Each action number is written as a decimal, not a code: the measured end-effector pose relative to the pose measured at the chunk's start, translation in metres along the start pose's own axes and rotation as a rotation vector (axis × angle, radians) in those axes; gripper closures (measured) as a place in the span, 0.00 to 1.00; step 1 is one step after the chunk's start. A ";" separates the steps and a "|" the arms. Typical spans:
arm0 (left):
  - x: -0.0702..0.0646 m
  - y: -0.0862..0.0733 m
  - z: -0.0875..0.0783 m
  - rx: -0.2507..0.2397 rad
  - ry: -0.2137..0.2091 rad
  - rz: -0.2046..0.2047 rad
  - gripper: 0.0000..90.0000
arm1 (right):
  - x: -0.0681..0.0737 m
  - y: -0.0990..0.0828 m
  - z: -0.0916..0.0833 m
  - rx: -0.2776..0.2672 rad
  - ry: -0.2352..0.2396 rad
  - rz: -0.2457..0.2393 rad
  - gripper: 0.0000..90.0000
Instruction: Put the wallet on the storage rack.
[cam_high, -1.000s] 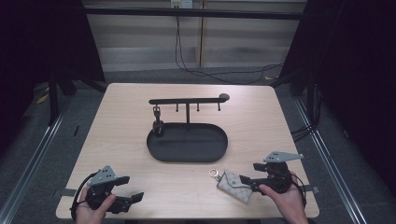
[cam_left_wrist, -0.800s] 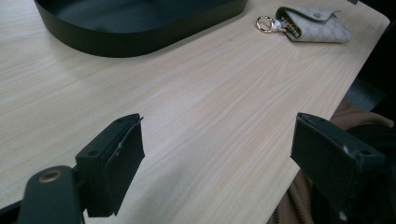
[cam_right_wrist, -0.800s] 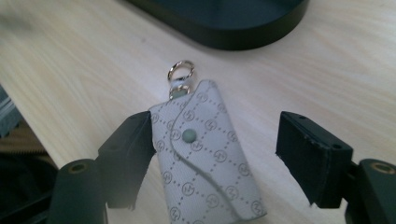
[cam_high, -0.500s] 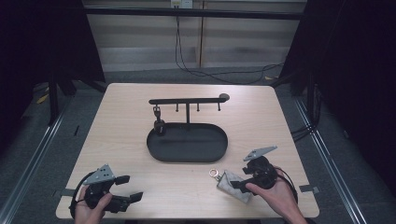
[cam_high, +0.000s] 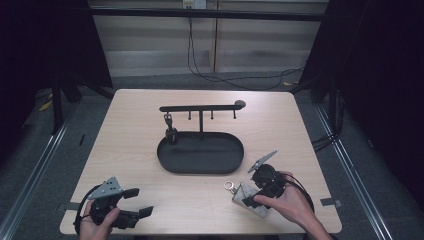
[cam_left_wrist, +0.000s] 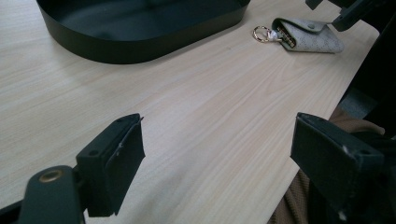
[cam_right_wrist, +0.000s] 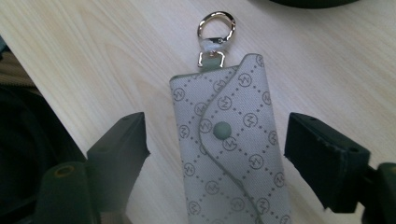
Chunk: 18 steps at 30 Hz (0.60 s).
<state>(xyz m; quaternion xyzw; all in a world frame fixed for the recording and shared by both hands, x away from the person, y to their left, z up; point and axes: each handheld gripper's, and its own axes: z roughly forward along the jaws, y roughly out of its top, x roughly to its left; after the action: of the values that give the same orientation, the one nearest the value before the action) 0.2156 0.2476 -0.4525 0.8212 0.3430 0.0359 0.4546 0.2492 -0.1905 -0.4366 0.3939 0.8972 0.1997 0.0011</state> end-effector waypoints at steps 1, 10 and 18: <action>0.000 0.000 0.000 0.000 -0.001 0.000 0.19 | -0.001 0.001 0.001 0.016 -0.002 -0.004 0.26; -0.002 0.000 0.001 0.008 -0.006 0.006 0.19 | -0.005 0.007 0.015 0.129 -0.011 -0.007 0.28; 0.001 0.000 0.001 0.016 -0.002 -0.001 0.19 | -0.007 0.010 0.024 0.177 -0.022 -0.011 0.29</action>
<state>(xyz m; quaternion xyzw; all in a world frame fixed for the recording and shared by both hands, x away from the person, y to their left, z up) 0.2167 0.2473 -0.4528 0.8246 0.3432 0.0322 0.4485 0.2653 -0.1807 -0.4566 0.3898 0.9134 0.1150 -0.0227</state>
